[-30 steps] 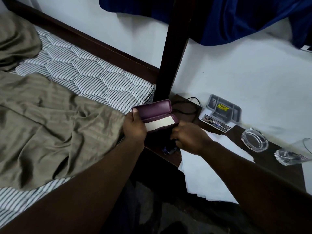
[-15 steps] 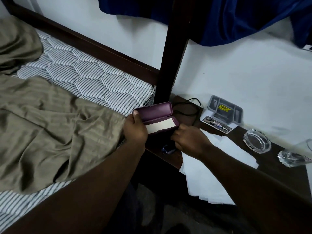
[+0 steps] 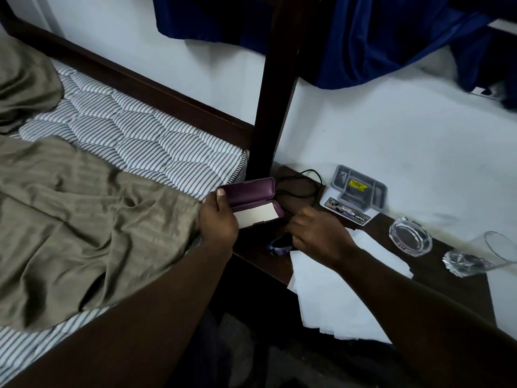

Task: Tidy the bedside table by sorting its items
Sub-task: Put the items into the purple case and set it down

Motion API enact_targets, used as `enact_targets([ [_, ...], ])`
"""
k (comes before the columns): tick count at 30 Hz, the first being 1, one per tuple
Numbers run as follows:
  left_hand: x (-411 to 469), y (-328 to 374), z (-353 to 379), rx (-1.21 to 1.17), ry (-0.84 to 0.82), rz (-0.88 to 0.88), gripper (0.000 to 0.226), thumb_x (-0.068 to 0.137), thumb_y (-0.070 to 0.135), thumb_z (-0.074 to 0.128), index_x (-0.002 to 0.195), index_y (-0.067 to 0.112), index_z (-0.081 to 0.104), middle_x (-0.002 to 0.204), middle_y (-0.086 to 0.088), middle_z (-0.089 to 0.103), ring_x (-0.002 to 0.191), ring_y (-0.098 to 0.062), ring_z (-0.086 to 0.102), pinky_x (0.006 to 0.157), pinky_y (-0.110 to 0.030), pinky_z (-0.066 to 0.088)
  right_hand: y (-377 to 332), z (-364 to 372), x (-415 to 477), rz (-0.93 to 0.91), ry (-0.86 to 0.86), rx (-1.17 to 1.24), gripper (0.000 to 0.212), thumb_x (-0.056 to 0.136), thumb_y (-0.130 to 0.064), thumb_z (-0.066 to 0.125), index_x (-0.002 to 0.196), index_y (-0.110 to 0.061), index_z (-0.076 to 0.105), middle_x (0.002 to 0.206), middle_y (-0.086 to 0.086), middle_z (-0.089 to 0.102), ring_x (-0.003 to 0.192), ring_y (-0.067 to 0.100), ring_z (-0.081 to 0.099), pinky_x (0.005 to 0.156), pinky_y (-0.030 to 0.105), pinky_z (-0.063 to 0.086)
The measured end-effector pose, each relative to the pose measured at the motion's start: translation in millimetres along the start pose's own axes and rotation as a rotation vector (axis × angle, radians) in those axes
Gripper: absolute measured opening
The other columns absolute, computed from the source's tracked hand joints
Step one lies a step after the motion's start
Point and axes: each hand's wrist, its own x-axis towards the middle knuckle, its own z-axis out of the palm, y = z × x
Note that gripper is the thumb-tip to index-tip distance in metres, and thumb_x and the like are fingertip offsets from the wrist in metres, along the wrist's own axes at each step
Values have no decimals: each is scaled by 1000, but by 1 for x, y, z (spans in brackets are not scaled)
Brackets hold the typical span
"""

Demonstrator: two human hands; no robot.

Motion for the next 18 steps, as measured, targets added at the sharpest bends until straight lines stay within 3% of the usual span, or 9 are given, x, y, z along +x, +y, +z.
enact_targets([
  [3,-9,5,1,-48,-81,-3,40,111,29,37,122,3,65,107,-8,68,102,-22,63,87,-28,45,5,-21,-7,58,28,2,11,84,-20,57,84,-20,68,83,-5,65,89,23,59,65,38,48],
  [7,-28,10,10,-78,-224,46,37,111,31,39,119,8,67,109,-8,71,106,-23,66,95,-37,51,10,-58,-21,165,110,28,17,82,-21,57,90,-21,72,88,-7,69,92,22,60,65,37,51],
  [10,-48,16,22,-161,-341,7,32,111,29,41,108,13,69,101,-7,73,98,-21,67,93,-42,52,10,-90,-34,251,182,19,13,76,-20,62,85,-20,71,84,-7,68,89,22,62,59,32,50],
  [12,-64,28,32,-238,-434,-38,33,110,29,42,109,13,71,107,-17,74,99,-23,68,94,-45,54,11,-110,-47,296,228,-15,10,73,-21,61,79,-20,69,79,-7,67,86,22,62,56,29,44],
  [14,-83,45,42,-295,-506,-92,36,110,30,42,115,7,70,115,-22,73,101,-24,69,93,-42,56,11,-126,-59,327,230,-26,10,74,-23,60,79,-22,69,79,-8,67,88,21,63,56,29,46],
  [16,-101,62,51,-331,-560,-133,39,110,31,43,120,3,69,114,-17,75,101,-23,70,85,-30,58,11,-140,-74,352,222,-36,11,75,-25,58,77,-23,68,79,-9,66,88,20,63,55,29,45],
  [18,-116,78,58,-340,-612,-159,42,109,34,44,120,4,71,112,-16,76,103,-29,72,87,-34,59,10,-154,-88,372,215,-51,13,75,-27,54,75,-25,68,77,-9,66,87,17,59,55,25,39],
])
